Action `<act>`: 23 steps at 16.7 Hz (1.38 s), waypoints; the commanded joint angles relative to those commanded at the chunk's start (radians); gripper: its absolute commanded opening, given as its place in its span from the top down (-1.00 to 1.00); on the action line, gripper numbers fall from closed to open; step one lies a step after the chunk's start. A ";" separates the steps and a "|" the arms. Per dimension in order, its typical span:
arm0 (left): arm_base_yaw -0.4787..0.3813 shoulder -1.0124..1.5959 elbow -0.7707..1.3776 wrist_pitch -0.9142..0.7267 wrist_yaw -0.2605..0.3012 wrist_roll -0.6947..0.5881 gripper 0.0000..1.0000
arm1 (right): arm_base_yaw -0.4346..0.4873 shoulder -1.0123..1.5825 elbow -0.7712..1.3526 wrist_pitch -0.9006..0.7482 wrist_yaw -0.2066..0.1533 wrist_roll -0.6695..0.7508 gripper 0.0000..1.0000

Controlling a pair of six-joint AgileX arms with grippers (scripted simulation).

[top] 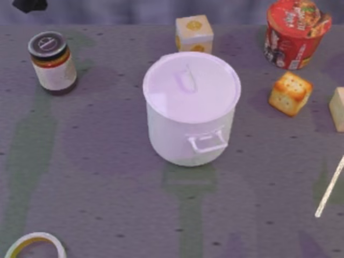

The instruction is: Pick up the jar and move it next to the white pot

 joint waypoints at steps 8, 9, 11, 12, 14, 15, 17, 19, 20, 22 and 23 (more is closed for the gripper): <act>0.022 0.512 0.519 -0.255 0.004 0.133 -1.00 | 0.000 0.000 0.000 0.000 0.000 0.000 -1.00; 0.023 0.540 0.545 -0.269 0.004 0.140 -1.00 | 0.000 0.000 0.000 0.000 0.000 0.000 -1.00; 0.024 0.567 0.570 -0.283 0.004 0.146 -1.00 | 0.000 0.000 0.000 0.000 0.000 0.000 -1.00; 0.024 0.567 0.570 -0.283 0.004 0.146 -1.00 | 0.000 0.000 0.000 0.000 0.000 0.000 -1.00; 0.024 0.567 0.570 -0.283 0.004 0.146 -1.00 | 0.000 0.000 0.000 0.000 0.000 0.000 -1.00; 0.024 0.567 0.570 -0.283 0.004 0.146 -1.00 | 0.000 0.000 0.000 0.000 0.000 0.000 -1.00; 0.018 0.569 0.564 -0.278 0.003 0.144 -1.00 | 0.000 0.000 0.000 0.000 0.000 0.000 -1.00; 0.018 0.560 0.526 -0.244 0.002 0.140 -1.00 | 0.000 0.000 0.000 0.000 0.000 0.000 -1.00; 0.017 0.554 0.495 -0.217 0.002 0.138 -1.00 | 0.000 0.000 0.000 0.000 0.000 0.000 -1.00; 0.012 0.542 0.419 -0.155 0.001 0.134 -1.00 | 0.000 0.000 0.000 0.000 0.000 0.000 -1.00; 0.010 0.536 0.380 -0.122 0.000 0.132 -1.00 | 0.000 0.000 0.000 0.000 0.000 0.000 -1.00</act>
